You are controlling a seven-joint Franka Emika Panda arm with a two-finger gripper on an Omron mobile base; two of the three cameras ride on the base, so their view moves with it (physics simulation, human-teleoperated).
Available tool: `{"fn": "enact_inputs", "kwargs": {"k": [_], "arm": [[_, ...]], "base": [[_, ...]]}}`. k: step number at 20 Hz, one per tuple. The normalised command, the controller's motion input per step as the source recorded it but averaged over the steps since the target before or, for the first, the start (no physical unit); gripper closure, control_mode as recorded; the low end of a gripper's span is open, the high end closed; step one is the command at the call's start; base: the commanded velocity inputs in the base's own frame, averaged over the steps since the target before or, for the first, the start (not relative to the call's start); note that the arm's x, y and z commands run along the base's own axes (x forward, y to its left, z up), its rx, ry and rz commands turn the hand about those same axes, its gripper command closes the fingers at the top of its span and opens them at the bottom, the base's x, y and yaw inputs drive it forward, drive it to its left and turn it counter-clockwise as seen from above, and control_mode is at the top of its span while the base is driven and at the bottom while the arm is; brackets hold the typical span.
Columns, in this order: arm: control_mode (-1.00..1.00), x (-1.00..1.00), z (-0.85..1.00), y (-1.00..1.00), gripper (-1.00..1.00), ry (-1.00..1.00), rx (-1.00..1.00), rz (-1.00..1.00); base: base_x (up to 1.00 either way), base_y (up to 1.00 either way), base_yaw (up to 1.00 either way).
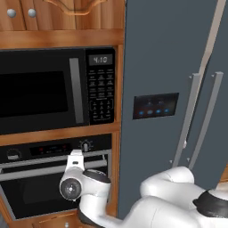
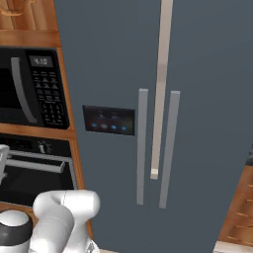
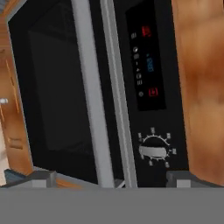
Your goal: Take the fish from the oven and place it on the plate on the counter.
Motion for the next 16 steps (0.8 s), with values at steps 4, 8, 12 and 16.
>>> {"fn": "enact_inputs", "kwargs": {"k": [4, 8, 12, 16], "arm": [[-1.0, 0.0, -0.15, 0.4, -1.0, -0.01, -0.22, 0.0], [-1.0, 0.1, -0.23, 0.27, -1.0, -0.04, -0.18, 0.0], [-1.0, 0.28, -0.36, 0.16, -1.0, -0.04, -0.13, 0.0], [-1.0, 0.3, -0.33, 0.04, -1.0, -0.11, -0.09, 0.0]], "base": [[0.0, 0.0, 0.0], [0.0, 0.0, 0.0], [0.0, 0.0, 0.0], [0.0, 0.0, 0.0]]}}
